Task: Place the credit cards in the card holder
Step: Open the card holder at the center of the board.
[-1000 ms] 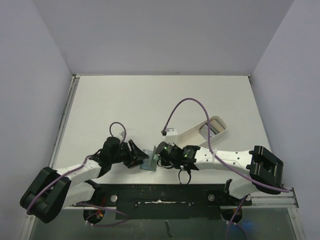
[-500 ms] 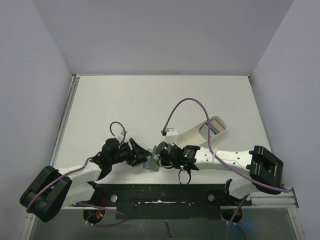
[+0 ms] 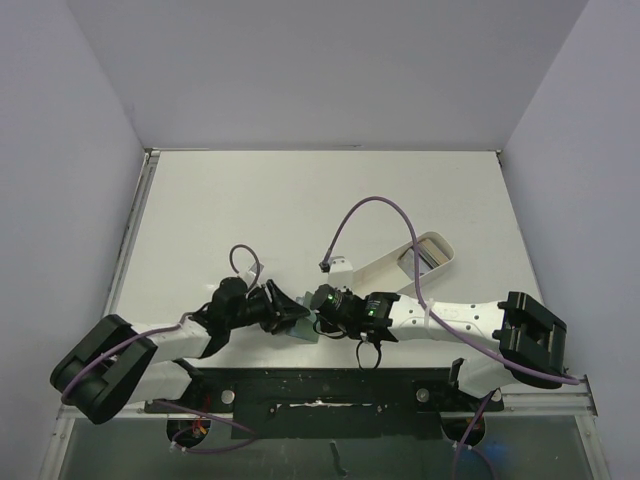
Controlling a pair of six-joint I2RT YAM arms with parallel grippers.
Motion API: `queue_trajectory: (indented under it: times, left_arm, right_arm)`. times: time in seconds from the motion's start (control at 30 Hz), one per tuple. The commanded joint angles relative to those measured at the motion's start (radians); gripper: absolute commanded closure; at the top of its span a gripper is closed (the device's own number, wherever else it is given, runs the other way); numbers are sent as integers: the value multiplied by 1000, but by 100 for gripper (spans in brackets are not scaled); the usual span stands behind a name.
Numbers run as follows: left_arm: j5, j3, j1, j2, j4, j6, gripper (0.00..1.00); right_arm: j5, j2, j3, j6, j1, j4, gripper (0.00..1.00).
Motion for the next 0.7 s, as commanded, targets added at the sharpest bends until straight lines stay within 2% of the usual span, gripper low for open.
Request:
queue_trajectory:
  times: [0.0,0.13,0.2,0.27,0.37,0.47,0.67]
  left_arm:
    - [-7,58,-21,29,57,13,62]
    - [-18,66,-22,31,30,28,83]
    - [-33,81,-21,7,-41,55,93]
    - [-62,111,-21,-28,-171,99,100]
    - [-163,190,-21,-85,-445,190,100]
    - [-231,250,-15,-127,-618,255,100]
    - [-324,381,-8,-135,-898,372,100]
  right_arm:
    - [31,-33,7,-18,6,38,98]
    - [36,-36,5,-13,6,33,96]
    - [39,-37,4,-9,7,27,93]
    - [35,-41,17,-1,7,3,86]
    - [31,-59,68,-11,17,-54,66]
    - [34,-100,102,-15,26,-84,52]
    - [5,-156,78,-28,20,-22,44]
